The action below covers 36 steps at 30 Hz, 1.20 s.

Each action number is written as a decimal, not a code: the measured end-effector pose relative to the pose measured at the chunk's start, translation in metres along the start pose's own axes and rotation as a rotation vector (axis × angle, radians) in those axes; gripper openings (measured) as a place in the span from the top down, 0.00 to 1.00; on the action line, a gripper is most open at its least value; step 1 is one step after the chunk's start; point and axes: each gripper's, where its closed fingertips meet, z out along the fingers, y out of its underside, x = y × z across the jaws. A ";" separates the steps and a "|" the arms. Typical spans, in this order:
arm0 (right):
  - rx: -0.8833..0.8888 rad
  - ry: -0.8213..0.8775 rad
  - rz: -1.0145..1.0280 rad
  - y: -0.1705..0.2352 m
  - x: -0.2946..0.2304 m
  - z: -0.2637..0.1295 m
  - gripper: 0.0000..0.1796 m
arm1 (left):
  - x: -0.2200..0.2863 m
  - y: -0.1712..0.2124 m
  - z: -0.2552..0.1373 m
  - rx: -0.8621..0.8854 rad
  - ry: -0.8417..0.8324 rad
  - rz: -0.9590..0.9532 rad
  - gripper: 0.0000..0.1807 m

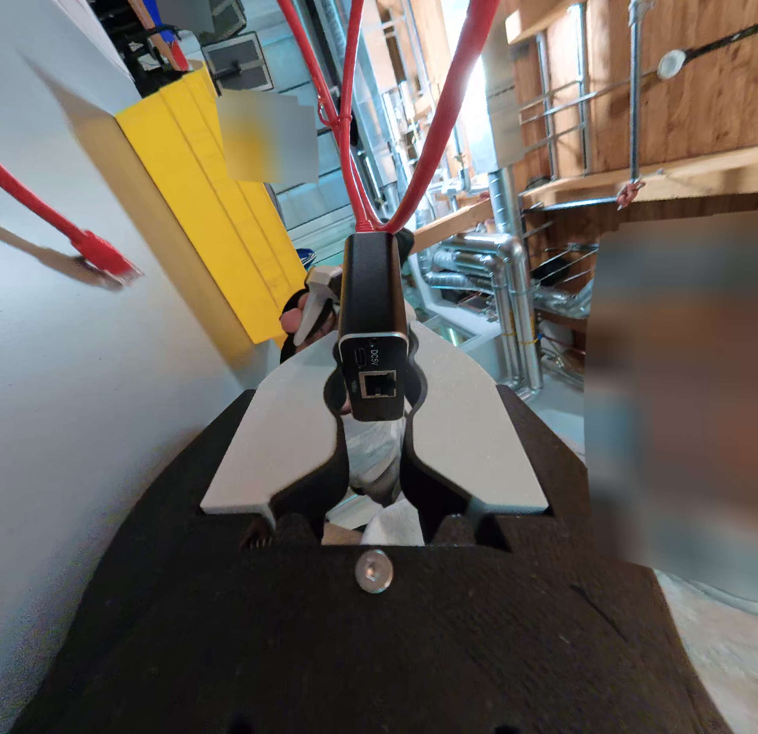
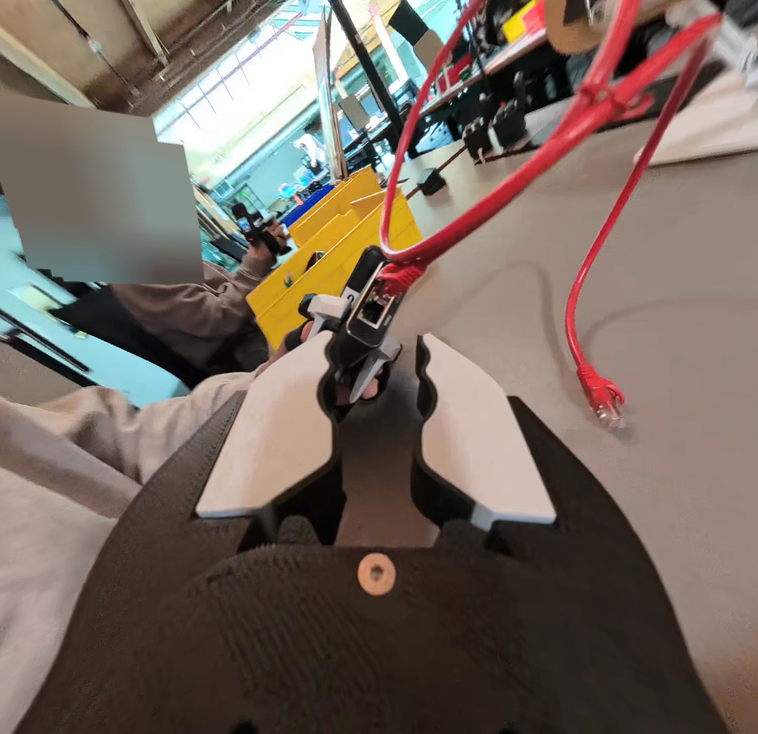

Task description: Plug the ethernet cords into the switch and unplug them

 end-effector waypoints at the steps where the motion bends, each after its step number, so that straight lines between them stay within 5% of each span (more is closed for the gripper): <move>1: -0.010 -0.020 0.045 0.001 0.003 -0.001 0.78 | -0.001 0.002 0.001 -0.018 -0.011 0.015 0.85; 9: -0.008 -0.118 0.218 0.000 0.010 -0.006 0.78 | -0.007 0.025 0.012 -0.165 -0.088 0.116 0.86; 14: -0.031 -0.139 0.198 0.004 0.006 -0.005 0.87 | -0.012 0.036 0.016 -0.227 -0.123 0.141 0.85; 36: -0.133 -0.167 0.193 0.013 0.002 -0.006 0.92 | -0.015 0.032 0.012 -0.217 -0.144 0.179 0.86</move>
